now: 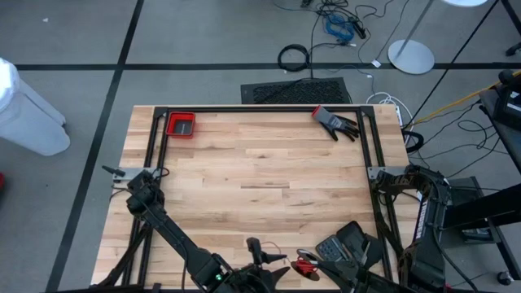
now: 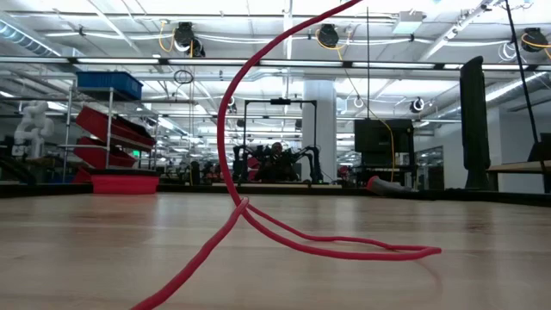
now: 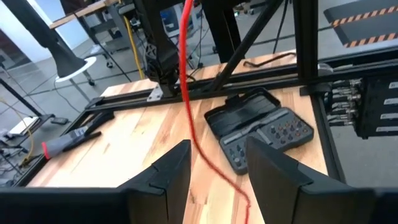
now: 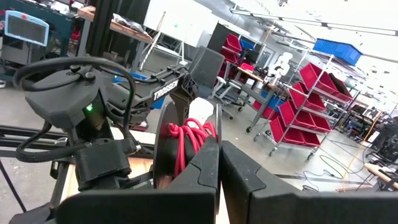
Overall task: Coil cords
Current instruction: Coil the red wire onto the spool
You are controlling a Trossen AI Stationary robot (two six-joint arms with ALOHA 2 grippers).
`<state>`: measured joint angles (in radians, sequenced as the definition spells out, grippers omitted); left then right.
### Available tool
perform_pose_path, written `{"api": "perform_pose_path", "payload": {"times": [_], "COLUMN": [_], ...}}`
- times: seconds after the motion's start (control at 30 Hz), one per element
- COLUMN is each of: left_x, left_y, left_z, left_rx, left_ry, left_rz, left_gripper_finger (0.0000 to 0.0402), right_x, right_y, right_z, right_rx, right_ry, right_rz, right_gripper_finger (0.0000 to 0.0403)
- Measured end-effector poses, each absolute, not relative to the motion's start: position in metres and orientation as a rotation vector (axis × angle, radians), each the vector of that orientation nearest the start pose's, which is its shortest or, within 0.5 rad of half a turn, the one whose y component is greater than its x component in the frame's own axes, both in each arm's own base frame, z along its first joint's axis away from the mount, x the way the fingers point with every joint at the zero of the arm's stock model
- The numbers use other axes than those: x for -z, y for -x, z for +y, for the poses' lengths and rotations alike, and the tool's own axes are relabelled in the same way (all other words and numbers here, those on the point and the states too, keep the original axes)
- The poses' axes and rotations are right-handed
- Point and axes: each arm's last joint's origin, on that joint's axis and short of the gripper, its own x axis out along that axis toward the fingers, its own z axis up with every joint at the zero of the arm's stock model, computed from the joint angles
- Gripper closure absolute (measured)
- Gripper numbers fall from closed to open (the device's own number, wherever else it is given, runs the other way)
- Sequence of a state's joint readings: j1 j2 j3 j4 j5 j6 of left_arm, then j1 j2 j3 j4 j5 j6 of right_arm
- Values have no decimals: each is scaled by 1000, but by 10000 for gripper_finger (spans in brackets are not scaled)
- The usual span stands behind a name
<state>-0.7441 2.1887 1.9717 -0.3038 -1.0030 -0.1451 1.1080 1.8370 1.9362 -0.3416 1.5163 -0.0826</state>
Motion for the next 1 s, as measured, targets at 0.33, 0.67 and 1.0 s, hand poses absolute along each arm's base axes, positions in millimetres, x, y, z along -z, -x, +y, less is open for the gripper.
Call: {"api": "perform_pose_path", "payload": {"times": [0.33,0.67,1.0], "left_x": [-280,-279,-277], "left_y": [-385,-384,-383], "left_z": [-313,-313,-312], "left_rx": [-296,-302,-307], "left_ry": [-256,-244,-246], "left_rz": [338,344,362], "left_gripper_finger": [247,293,338], "right_x": [-426,-426,-426], "right_y": [-202,-202,-202], "right_z": [340,340,340], "right_rx": [404,404,405], "right_ry": [317,317,318], "right_rz": [79,79,79], "right_gripper_finger": [403,403,403]}}
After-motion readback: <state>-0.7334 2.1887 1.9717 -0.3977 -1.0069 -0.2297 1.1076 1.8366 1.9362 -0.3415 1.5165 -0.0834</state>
